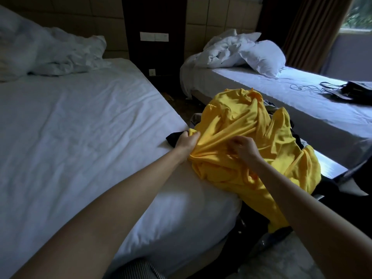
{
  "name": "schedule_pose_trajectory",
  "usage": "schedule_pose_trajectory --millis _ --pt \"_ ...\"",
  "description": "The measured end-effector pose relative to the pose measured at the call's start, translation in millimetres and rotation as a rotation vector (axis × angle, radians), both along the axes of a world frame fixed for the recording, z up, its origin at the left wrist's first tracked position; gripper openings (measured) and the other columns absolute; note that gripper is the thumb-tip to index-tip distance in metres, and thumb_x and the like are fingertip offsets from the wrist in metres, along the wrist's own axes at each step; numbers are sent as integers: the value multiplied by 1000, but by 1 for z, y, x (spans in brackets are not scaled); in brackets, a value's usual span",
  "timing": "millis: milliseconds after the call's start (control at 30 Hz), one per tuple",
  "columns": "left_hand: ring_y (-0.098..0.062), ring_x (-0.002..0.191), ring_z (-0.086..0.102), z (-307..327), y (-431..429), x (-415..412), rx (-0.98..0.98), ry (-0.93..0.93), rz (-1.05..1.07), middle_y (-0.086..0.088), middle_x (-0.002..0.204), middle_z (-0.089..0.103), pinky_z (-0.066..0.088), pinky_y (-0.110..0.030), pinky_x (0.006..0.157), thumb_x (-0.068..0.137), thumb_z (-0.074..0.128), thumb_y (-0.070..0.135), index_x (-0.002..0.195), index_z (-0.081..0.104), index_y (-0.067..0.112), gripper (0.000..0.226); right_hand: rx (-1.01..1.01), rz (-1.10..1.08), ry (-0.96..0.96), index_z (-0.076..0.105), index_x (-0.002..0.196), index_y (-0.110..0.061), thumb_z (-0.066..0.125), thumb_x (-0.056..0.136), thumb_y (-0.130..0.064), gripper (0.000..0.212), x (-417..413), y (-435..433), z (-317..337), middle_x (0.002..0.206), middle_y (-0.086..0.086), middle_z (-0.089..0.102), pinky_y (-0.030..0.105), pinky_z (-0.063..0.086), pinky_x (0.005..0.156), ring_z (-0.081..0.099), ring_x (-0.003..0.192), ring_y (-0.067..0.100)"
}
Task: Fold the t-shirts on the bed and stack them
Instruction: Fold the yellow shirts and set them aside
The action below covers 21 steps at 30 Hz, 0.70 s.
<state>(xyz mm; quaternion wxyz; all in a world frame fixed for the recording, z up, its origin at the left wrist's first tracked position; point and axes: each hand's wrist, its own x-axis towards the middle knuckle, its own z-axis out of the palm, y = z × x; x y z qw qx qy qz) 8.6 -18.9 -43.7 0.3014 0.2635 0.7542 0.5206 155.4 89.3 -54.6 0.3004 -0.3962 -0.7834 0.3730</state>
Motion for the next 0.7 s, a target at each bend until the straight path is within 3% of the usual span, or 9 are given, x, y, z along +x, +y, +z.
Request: schedule_pose_trajectory --millis 100,200,267,333,400,467,567,633,700 --pt "-31 127 44 3 7 9 -128 223 -277 -9 141 42 41 -39 101 86 62 49 145 30 12 76 125 -106 27 66 106 -6 57 91 -11 19 0 -10 3 107 12 62 27 42 74 60 90 24" --pt "-27 119 52 11 13 24 -59 406 -406 -9 130 55 44 -38 99 91 58 42 132 52 11 52 186 -316 -141 45 135 -23 57 90 -33 47 13 1 3 145 10 33 44 32 102 35 128 36" --pt "-25 114 54 21 7 27 136 137 -332 -7 124 57 47 -39 96 94 54 40 128 53 14 43 33 -309 -211 28 144 -34 51 89 -53 62 19 4 9 156 6 8 55 19 109 18 138 39" --pt "-27 111 57 29 1 20 293 -253 -239 -9 122 58 49 -43 93 97 48 39 129 50 13 42 -241 -270 -57 15 147 -38 45 87 -62 71 13 0 16 157 8 -7 57 18 111 10 140 42" --pt "-27 101 60 36 -6 9 477 -555 -136 -12 113 61 51 -44 88 99 44 37 123 53 10 37 -475 -303 160 -1 149 -35 53 85 -57 87 4 -3 24 156 13 -10 58 20 111 8 141 42" --pt "-24 92 61 46 -16 1 597 -613 -51 -12 103 63 53 -40 80 99 42 32 109 58 9 29 -606 -305 241 -11 147 -34 68 83 -36 102 1 -2 28 156 16 -1 57 31 106 21 138 40" --pt "-27 96 61 53 -34 -18 585 -576 123 -16 112 62 53 -44 86 96 46 35 111 59 9 32 -564 -202 211 19 149 -28 65 84 -9 82 -3 -6 27 148 14 29 39 49 84 46 119 31" --pt "-30 103 61 52 -51 -40 548 -577 209 -15 116 62 51 -49 91 90 54 51 118 55 13 48 -416 -150 107 41 139 -27 63 84 -30 60 -17 -19 29 143 8 37 41 46 92 46 122 30" --pt "-30 105 62 45 -70 -62 486 -540 213 -12 120 61 51 -50 91 80 62 60 129 51 17 66 -218 -108 -145 45 136 -33 50 84 -59 58 -37 -37 30 156 7 15 56 20 112 20 138 39"
